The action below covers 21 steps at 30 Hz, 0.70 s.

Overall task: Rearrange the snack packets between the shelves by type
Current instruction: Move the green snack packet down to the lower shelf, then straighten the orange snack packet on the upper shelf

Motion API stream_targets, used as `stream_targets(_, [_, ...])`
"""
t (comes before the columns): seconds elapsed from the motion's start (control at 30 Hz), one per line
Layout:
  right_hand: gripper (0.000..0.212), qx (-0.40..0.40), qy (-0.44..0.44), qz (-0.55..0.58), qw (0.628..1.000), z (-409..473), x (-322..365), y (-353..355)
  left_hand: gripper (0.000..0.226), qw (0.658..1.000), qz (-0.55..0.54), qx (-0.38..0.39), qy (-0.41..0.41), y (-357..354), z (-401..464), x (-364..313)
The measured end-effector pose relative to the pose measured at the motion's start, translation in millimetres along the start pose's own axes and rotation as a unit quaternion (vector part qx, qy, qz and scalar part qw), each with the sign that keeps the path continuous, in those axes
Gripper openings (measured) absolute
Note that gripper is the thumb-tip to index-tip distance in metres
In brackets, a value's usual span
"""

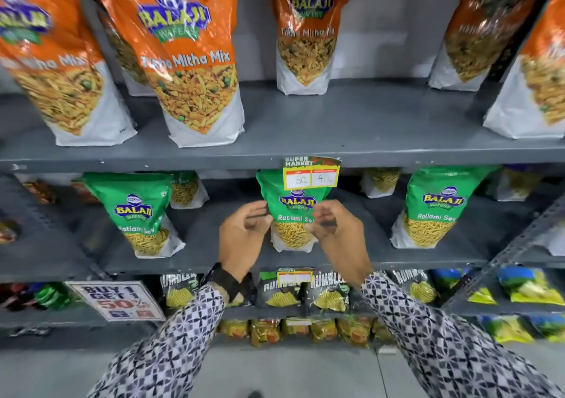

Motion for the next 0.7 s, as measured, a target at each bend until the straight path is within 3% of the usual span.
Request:
stream_targets(0.17, [0.034,-0.034,0.152,0.056,0.986,6,117,40,0.023,0.987,-0.045,-0.059,-0.143,40,-4,-108])
stream_targets(0.33, [0.043,-0.029,0.208,0.078,0.975,58,191,38,0.022,0.964,-0.04,-0.136,-0.223,84,26,-174])
stream_targets(0.43, [0.065,0.008,0.192,0.042,0.981,94,212,18,0.037,0.961,-0.005,-0.179,-0.211,110,48,-181])
stream_targets(0.57, [0.103,0.086,0.158,0.009,0.984,133,217,-14,0.068,0.985,0.002,-0.115,-0.128,126,87,-167])
stream_targets(0.63, [0.102,0.106,0.154,0.017,0.982,144,217,-27,0.08,0.993,-0.021,-0.051,-0.101,124,102,-162])
stream_targets(0.7, [0.087,0.103,0.158,0.028,0.982,151,216,-34,0.082,0.995,-0.025,-0.002,-0.093,118,111,-160])
Point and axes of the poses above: each hand's wrist, its own z-axis towards the middle knuckle, its own y-axis out of the back of the hand, x = y × z, the point moved 7 cm from there along z, towards the middle knuckle, and after that the axes turned 12 degrees about -z, right-handed, at the moved point
